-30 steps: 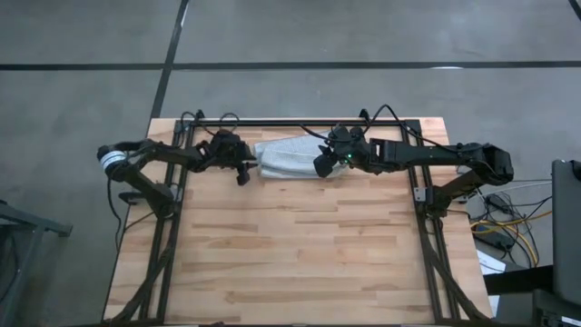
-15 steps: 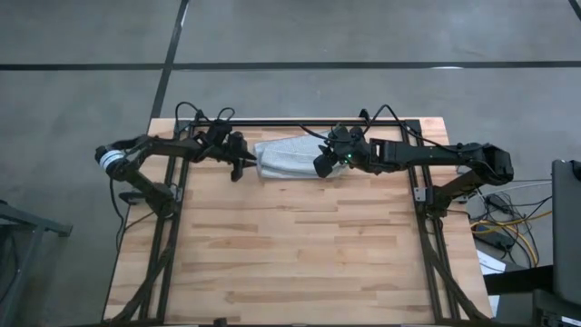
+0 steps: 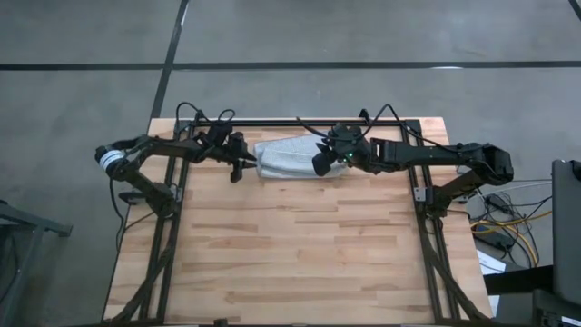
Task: Roll towel
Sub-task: Fold the gray towel
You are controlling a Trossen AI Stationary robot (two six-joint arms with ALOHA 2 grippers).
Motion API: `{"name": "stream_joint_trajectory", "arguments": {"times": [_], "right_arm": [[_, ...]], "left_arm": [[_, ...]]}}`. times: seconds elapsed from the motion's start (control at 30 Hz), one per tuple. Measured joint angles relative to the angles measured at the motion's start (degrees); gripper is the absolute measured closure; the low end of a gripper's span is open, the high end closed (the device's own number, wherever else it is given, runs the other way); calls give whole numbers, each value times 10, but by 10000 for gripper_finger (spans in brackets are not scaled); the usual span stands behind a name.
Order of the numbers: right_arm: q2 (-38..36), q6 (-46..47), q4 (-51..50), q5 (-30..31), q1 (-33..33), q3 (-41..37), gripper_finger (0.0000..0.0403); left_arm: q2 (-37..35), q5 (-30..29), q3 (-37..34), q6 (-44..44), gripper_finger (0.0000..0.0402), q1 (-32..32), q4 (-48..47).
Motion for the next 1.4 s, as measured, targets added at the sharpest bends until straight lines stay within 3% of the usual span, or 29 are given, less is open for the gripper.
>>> {"name": "stream_joint_trajectory", "arguments": {"times": [0.33, 0.57, 0.87, 1.4], "right_arm": [[0, -2, 11, 0, 0, 0, 296], [0, -2, 11, 0, 0, 0, 296], [0, -2, 9, -1, 0, 0, 296], [0, -15, 8, -2, 0, 0, 296]], "left_arm": [[1, 0, -2, -6, 289, -2, 0], [44, -1, 12, -24, 289, -19, 3], [87, -79, 65, -35, 289, -16, 5], [87, -20, 91, -34, 289, -18, -83]]}}
